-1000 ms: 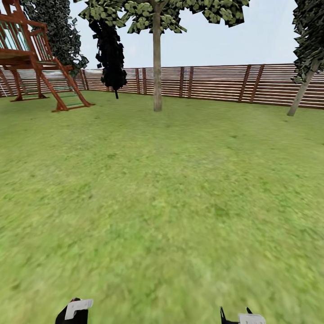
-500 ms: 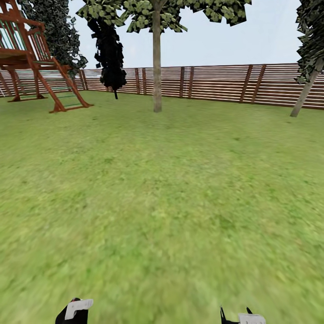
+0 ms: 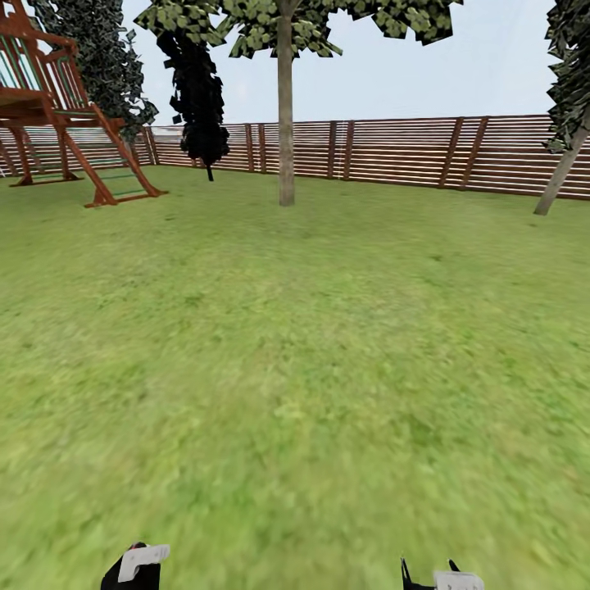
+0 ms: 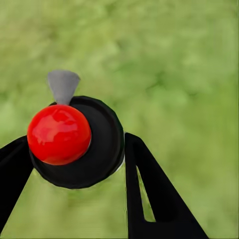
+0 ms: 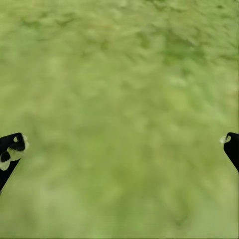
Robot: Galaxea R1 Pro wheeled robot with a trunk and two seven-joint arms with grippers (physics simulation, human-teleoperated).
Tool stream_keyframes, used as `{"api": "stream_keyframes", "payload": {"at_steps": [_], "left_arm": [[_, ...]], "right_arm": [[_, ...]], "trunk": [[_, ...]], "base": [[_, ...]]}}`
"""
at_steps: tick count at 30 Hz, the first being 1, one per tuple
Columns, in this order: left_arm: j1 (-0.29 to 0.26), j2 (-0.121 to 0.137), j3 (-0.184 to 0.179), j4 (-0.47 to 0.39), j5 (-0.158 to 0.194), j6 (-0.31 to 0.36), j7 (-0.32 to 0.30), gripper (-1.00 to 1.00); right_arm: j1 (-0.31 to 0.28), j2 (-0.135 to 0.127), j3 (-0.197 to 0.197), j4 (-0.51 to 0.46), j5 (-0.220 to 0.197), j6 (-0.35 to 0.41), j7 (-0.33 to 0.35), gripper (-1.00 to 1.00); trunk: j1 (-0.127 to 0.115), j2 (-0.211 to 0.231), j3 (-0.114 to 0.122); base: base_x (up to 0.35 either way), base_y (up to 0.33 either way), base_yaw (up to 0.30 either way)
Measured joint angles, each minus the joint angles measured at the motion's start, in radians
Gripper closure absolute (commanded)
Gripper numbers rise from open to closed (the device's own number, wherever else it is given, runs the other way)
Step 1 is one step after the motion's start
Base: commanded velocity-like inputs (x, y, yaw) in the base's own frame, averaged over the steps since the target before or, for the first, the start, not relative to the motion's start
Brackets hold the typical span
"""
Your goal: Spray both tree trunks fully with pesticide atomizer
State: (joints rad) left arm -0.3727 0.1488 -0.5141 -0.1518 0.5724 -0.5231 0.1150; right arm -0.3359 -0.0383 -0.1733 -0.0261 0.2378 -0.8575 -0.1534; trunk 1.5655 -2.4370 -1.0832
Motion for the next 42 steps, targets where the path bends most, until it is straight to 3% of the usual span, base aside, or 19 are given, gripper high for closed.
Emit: {"api": "stream_keyframes", "payload": {"at_steps": [42], "left_arm": [[0.000,0.000,0.000,0.000,0.000,0.000,0.000,1.00]], "right_arm": [[0.000,0.000,0.000,0.000,0.000,0.000,0.000,-1.00]], "trunk": [[0.000,0.000,0.000]], "base": [[0.340,0.000,0.000]]}}
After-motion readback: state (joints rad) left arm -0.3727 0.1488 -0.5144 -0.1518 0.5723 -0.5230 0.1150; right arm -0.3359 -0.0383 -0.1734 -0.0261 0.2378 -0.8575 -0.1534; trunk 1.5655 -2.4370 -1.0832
